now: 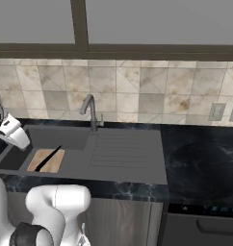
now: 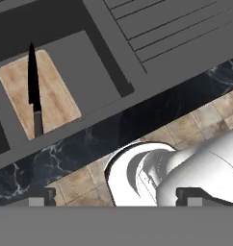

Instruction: Move the cutting board and knife to the sink. Then move spray from the cabinet to the counter.

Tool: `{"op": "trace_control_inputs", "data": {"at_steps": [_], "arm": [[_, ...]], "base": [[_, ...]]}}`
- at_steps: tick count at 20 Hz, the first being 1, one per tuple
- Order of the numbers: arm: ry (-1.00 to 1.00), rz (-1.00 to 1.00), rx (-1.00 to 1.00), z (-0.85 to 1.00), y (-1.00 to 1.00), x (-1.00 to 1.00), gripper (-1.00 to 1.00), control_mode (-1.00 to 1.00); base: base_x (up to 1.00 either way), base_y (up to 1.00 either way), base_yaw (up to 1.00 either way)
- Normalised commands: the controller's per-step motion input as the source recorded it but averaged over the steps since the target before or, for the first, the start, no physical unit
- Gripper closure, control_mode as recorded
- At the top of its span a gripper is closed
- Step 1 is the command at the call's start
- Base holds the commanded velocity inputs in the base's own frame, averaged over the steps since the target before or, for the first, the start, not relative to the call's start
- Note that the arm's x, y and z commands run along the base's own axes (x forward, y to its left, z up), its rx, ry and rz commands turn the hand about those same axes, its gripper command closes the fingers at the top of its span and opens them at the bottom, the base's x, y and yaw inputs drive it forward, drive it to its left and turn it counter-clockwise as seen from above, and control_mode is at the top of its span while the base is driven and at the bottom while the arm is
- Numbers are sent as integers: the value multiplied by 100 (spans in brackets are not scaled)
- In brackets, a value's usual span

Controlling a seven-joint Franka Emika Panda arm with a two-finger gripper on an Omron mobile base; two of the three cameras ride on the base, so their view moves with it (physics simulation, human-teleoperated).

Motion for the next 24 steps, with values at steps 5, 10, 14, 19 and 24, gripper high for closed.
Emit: {"op": "trace_control_inputs", "data": {"at_steps": [5,10,14,19,24], "arm": [[-2,12,7,88,-62,-73,-100,-100],[9,4,3,24,-28,-15,-100,-100],[2,0,0,1,-1,-3,-100,100],[0,0,0,0,0,0,-100,100],[0,0,0,0,0,0,-100,100]], "base": [[0,0,0],[0,0,0],[-22,0,0],[-99,0,12],[-87,21,53]]}}
